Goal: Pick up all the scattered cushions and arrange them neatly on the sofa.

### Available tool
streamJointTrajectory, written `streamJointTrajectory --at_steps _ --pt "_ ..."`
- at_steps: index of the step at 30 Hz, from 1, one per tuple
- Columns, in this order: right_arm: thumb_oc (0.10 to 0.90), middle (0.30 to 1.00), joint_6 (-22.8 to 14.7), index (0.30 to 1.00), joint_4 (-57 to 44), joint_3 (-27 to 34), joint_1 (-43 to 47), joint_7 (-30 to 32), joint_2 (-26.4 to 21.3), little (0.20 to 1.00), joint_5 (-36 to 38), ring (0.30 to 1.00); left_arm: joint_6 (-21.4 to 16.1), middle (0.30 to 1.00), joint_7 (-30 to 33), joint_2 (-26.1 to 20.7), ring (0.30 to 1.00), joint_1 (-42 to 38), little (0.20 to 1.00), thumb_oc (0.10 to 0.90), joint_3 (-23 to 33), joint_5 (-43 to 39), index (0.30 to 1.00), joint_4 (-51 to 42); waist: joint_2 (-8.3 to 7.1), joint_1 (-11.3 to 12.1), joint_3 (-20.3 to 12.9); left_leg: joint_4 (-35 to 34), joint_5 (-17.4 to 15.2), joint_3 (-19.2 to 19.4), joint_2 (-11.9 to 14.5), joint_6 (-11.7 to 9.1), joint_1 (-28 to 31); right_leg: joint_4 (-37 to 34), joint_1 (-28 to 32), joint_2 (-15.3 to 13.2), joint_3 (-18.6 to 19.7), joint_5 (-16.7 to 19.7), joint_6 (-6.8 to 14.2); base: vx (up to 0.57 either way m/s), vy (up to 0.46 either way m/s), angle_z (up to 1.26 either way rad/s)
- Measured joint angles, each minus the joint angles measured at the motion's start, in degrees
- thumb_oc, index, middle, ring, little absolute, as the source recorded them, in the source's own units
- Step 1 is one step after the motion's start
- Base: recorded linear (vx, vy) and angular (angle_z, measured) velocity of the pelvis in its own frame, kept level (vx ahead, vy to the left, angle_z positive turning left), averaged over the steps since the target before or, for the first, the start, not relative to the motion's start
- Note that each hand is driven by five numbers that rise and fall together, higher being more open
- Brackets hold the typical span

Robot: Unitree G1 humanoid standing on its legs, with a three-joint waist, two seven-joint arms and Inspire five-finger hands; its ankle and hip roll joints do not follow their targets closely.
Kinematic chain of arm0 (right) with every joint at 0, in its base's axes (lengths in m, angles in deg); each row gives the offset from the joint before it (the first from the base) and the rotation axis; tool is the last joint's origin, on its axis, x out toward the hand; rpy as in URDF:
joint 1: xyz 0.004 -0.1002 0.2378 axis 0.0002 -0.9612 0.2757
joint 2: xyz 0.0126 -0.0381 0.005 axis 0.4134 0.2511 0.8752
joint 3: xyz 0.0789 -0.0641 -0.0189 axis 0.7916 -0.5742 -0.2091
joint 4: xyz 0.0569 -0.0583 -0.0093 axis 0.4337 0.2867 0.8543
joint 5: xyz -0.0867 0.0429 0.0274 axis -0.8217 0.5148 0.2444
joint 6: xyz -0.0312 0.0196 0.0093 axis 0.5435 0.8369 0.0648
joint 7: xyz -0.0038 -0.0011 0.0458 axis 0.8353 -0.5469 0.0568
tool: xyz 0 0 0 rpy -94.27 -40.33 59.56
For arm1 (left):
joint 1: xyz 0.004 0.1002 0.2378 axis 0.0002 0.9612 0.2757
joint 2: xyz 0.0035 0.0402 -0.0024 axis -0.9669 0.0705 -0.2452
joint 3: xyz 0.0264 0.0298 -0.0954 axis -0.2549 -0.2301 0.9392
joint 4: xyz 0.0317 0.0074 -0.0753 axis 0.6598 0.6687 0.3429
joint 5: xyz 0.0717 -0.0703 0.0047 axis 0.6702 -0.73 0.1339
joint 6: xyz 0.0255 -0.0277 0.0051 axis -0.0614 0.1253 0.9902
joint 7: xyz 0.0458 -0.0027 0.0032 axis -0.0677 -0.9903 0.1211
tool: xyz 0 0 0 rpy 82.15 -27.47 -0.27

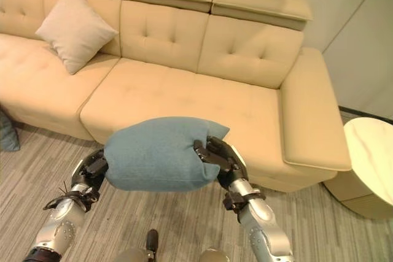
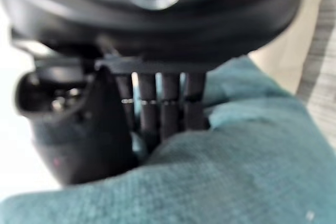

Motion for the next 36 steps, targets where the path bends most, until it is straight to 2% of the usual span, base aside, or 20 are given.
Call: streamJointTrajectory --at_steps 3,5,9,10,12,14,15,16,18,19,22,24,25,26,28,30,31,33,35,36 --pt "0.400 0.300 -0.09 0.300 0.10 -0.04 -0.19 0.05 -0.21 0.300 -0.39 0.300 0.05 0.300 0.02 0.59 0.300 0.00 0.300 0.400 0.32 0.22 0.300 0.09 -0.04 -0.97 1.18 0.83 -1.53 -1.53 -0.44 0.77 0.48 -4.70 -5.73 2.46 0.19 1.71 0.42 0.32 -0.068 0.33" --pt "0.400 0.300 -0.14 0.300 0.35 0.17 -0.80 0.43 -0.22 0.300 -0.49 0.300 0.28 0.300 0.03 0.75 0.300 0.07 0.300 0.400 0.37 1.73 0.300 0.14 -0.40 -1.69 1.70 1.03 -2.80 -1.93 -0.84 -0.31 1.69 -8.70 -8.83 2.76 -1.52 4.35 0.98 0.36 -0.104 0.31" --pt "0.400 0.300 -0.34 0.300 1.50 0.91 -3.17 1.21 0.30 0.300 -0.64 0.300 0.43 0.300 0.00 1.90 0.300 2.99 0.300 0.400 -0.29 2.44 0.300 -0.35 -1.40 -4.16 0.56 0.60 -6.40 -4.70 -2.10 -3.15 6.30 -10.76 -5.38 1.69 -0.75 6.87 -0.71 0.49 -0.117 0.45" --pt "0.400 0.300 -0.73 0.300 2.76 1.13 -3.71 1.19 0.13 0.300 -0.86 0.300 0.44 0.300 0.00 2.80 0.300 4.36 0.300 0.400 -0.49 2.85 0.300 -0.38 -0.09 -4.39 -0.51 1.35 -8.30 -4.82 -0.53 -4.33 6.79 -10.00 -5.21 3.04 -1.05 8.02 -2.37 0.42 -0.134 0.18" --pt "0.400 0.300 -0.79 0.300 3.73 1.76 -4.07 1.79 -0.26 0.300 -1.90 0.300 0.45 0.300 0.00 3.36 0.300 4.92 0.300 0.400 -1.15 4.08 0.300 -0.52 2.40 -4.35 -1.48 3.70 -10.28 -4.40 2.72 -7.13 6.65 -9.86 -4.32 6.22 -2.54 6.34 -5.16 0.26 -0.130 0.04" --pt "0.400 0.300 -0.78 0.300 5.17 2.37 -4.15 2.71 -0.45 0.300 -2.87 0.300 0.47 0.300 0.00 3.87 0.300 4.84 0.300 0.400 -1.14 5.17 0.300 -0.83 2.96 -5.56 -1.60 11.55 -11.82 -2.61 4.61 -10.60 4.81 -10.28 -1.81 8.58 -3.70 4.21 -7.80 0.21 -0.265 0.11" --pt "0.400 0.300 -0.79 0.300 5.12 3.07 -4.39 3.02 -0.43 0.300 -3.03 0.300 0.50 0.300 -0.02 4.27 0.300 4.48 0.300 0.400 -1.19 5.25 0.300 -1.11 2.44 -6.06 -1.61 23.47 -12.67 -0.63 5.32 -12.69 -0.52 -11.79 -0.47 8.90 -4.15 5.02 -9.30 0.16 -0.248 -0.08" --pt "0.400 0.300 -1.72 0.300 5.09 3.10 -4.44 3.49 -0.81 0.300 -3.02 0.300 0.43 0.300 0.00 4.62 0.300 4.59 0.300 0.400 -1.27 5.94 0.300 -1.72 2.27 -5.75 -1.76 33.52 -10.32 0.64 5.95 -14.07 -5.41 -11.80 -0.15 10.22 -2.96 3.24 -9.61 0.20 -0.183 -0.49" --pt "0.400 0.300 -2.07 0.300 4.93 3.47 -4.18 4.33 -0.10 0.300 -3.42 0.300 0.45 0.300 0.19 4.71 0.300 4.50 0.300 0.400 -1.49 6.46 0.300 -1.98 2.20 -4.74 -1.54 46.26 -9.70 3.25 8.55 -12.15 -10.93 -12.24 2.02 12.51 -1.07 3.21 -11.93 0.23 -0.038 -0.66" --pt "0.400 0.300 -2.42 0.300 4.84 3.68 -4.31 5.13 0.64 0.300 -3.61 0.300 0.45 0.300 0.28 4.72 0.300 3.99 0.300 0.400 -1.61 6.94 0.300 -2.12 1.34 -5.28 -1.20 46.55 -10.67 5.12 8.39 -10.80 -12.38 -13.84 3.71 12.84 0.10 3.16 -12.03 0.25 0.091 -0.48" --pt "0.400 0.300 -3.47 0.300 4.82 4.02 -4.74 6.25 1.56 0.300 -3.74 0.300 0.44 0.300 0.38 4.87 0.300 3.52 0.300 0.400 -1.81 8.71 0.300 -2.44 -0.24 -5.50 -0.27 34.83 -11.44 9.04 8.31 -9.56 -14.16 -16.76 8.23 13.32 2.37 2.95 -11.40 0.27 0.202 -0.46" --pt "0.400 0.300 -4.48 0.300 4.92 3.96 -5.12 6.39 1.45 0.300 -3.73 0.300 0.36 0.300 0.51 4.92 0.300 3.03 0.300 0.400 -1.77 9.66 0.300 -2.43 -0.41 -5.19 -0.15 19.70 -10.12 7.92 7.59 -9.85 -14.52 -18.57 10.00 13.86 3.51 2.98 -11.08 0.22 0.170 -0.47" --pt "0.400 0.300 -4.51 0.300 5.13 3.92 -5.16 6.76 1.61 0.300 -4.33 0.300 0.36 0.300 0.88 4.91 0.300 2.84 0.300 0.400 -1.69 11.08 0.300 -2.25 -0.31 -4.55 -0.13 11.28 -7.43 5.85 7.38 -9.68 -14.36 -19.65 11.19 14.56 4.75 2.80 -10.80 0.16 0.123 -0.74" --pt "0.400 0.300 -4.51 0.300 5.13 3.99 -5.94 6.92 1.74 0.300 -5.16 0.300 0.38 0.300 1.01 5.04 0.300 2.86 0.300 0.400 -1.69 11.32 0.300 -2.12 -0.04 -4.30 0.01 7.91 -5.19 4.73 7.35 -8.72 -14.16 -20.10 12.55 15.19 5.75 2.19 -9.85 0.25 0.212 -0.71" --pt "0.400 0.300 -4.51 0.300 5.08 3.92 -8.05 6.92 1.47 0.300 -5.57 0.300 0.37 0.300 1.48 5.83 0.300 3.62 0.300 0.400 -1.96 11.48 0.300 -2.12 1.27 -4.42 -0.55 6.98 -0.48 4.27 6.73 -6.07 -13.46 -20.63 14.94 15.74 6.17 1.37 -8.60 0.28 0.279 -0.46" --pt "0.400 0.300 -4.51 0.300 5.07 4.44 -10.05 7.01 2.12 0.300 -6.77 0.300 0.37 0.300 1.60 6.40 0.300 4.31 0.300 0.400 -2.22 12.33 0.300 -2.09 2.30 -4.66 -1.14 6.68 -0.03 3.53 4.27 -5.74 -10.92 -20.96 17.23 15.86 6.83 -0.75 -7.45 0.22 0.222 -0.39" --pt "0.400 0.300 -4.47 0.300 5.72 4.43 -10.60 7.21 2.71 0.300 -7.11 0.300 0.39 0.300 1.62 6.18 0.300 4.46 0.300 0.400 -2.43 12.98 0.300 -1.75 2.30 -5.15 -1.72 5.10 3.84 3.01 3.18 -5.26 -9.81 -19.98 17.61 15.52 7.77 -2.21 -6.88 0.21 0.223 -0.15" --pt "0.400 0.300 -4.43 0.300 5.78 5.06 -11.58 7.62 4.29 0.300 -8.35 0.300 0.41 0.300 1.74 6.30 0.300 4.51 0.300 0.400 -2.62 13.55 0.300 -1.81 1.04 -6.02 -2.41 1.56 3.52 4.06 0.04 -3.52 -7.15 -19.37 17.60 11.86 7.96 -2.86 -5.44 0.20 0.245 -0.04" --pt "0.400 0.300 -4.43 0.300 5.79 5.08 -11.56 7.69 5.01 0.300 -9.27 0.300 0.41 0.300 1.86 6.17 0.300 4.43 0.300 0.400 -2.43 13.55 0.300 -1.86 0.99 -5.78 -2.44 -0.21 3.92 4.24 -1.42 -2.14 -5.76 -16.64 16.45 10.00 7.84 -3.60 -4.25 0.09 0.197 -0.05" --pt "0.400 0.300 -4.41 0.300 5.91 4.95 -11.59 7.79 5.62 0.300 -9.43 0.300 0.42 0.300 2.06 5.89 0.300 4.39 0.300 0.400 -2.33 13.55 0.300 -1.89 0.97 -5.69 -2.41 -1.26 3.79 3.92 -1.80 -1.07 -4.62 -13.01 14.89 9.05 8.02 -5.17 -2.45 0.02 0.179 0.04"
